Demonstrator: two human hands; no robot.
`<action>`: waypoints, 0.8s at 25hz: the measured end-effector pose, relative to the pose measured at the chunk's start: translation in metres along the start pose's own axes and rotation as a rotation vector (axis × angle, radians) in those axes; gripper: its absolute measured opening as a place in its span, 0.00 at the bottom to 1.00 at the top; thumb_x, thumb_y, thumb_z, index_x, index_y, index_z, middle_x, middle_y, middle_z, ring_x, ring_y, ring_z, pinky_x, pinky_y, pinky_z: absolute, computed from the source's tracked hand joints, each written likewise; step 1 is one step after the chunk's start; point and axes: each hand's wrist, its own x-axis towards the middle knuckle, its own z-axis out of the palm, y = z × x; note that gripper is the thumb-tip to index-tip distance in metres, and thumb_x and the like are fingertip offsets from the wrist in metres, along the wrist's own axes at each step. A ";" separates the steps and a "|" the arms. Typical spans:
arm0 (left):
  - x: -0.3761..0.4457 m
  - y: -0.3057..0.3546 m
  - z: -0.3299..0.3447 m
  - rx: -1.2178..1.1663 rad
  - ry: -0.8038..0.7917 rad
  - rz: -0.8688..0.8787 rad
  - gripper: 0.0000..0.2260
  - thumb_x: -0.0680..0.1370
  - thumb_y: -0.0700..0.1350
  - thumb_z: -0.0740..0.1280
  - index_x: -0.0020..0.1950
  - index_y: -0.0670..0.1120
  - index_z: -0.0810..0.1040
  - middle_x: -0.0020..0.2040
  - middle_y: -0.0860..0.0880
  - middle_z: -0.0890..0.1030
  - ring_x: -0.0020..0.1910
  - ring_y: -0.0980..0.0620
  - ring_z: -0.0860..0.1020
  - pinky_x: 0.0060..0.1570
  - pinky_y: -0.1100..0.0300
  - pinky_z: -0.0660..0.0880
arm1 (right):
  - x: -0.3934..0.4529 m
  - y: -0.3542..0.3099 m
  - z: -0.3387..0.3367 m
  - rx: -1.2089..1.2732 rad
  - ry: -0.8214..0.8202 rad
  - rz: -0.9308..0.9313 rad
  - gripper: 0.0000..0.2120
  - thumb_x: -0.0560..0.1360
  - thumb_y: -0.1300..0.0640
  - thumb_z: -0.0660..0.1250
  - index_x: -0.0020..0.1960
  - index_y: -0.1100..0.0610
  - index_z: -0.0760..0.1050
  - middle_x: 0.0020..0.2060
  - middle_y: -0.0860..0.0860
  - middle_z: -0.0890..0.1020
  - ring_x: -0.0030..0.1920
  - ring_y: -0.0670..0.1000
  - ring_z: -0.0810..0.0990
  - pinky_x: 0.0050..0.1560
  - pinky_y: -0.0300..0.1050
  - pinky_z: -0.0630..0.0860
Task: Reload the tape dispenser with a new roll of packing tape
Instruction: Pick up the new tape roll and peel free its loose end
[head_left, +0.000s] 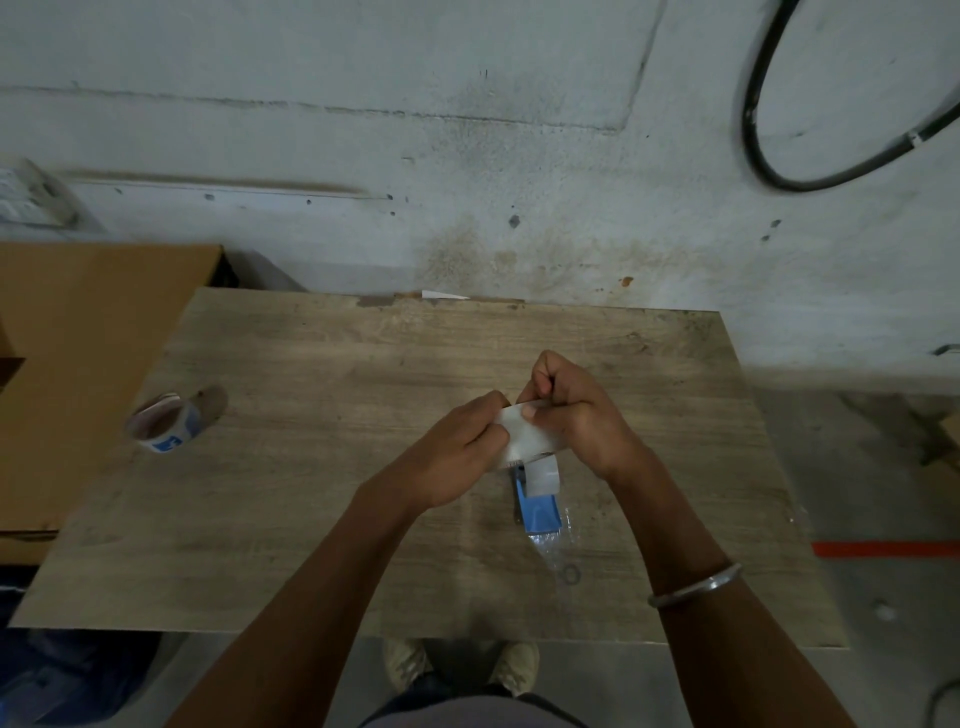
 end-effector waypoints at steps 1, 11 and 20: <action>0.000 0.000 0.000 -0.004 0.012 -0.002 0.08 0.78 0.47 0.56 0.42 0.45 0.69 0.36 0.52 0.71 0.34 0.58 0.68 0.34 0.62 0.65 | 0.000 0.000 0.000 0.006 -0.005 -0.002 0.11 0.66 0.66 0.65 0.39 0.56 0.63 0.32 0.52 0.76 0.34 0.50 0.72 0.32 0.42 0.69; -0.003 -0.003 0.004 0.014 0.042 -0.008 0.11 0.75 0.47 0.55 0.43 0.40 0.70 0.37 0.51 0.71 0.33 0.58 0.68 0.34 0.60 0.65 | -0.001 0.005 0.005 0.013 -0.013 0.010 0.12 0.65 0.66 0.66 0.38 0.55 0.63 0.30 0.48 0.77 0.32 0.45 0.73 0.33 0.42 0.68; 0.000 -0.004 0.002 -0.014 0.038 -0.040 0.11 0.82 0.46 0.58 0.40 0.47 0.70 0.34 0.52 0.72 0.33 0.57 0.70 0.33 0.58 0.66 | 0.002 0.001 0.003 -0.024 -0.045 0.031 0.12 0.65 0.66 0.65 0.39 0.56 0.63 0.34 0.55 0.76 0.34 0.44 0.75 0.33 0.39 0.70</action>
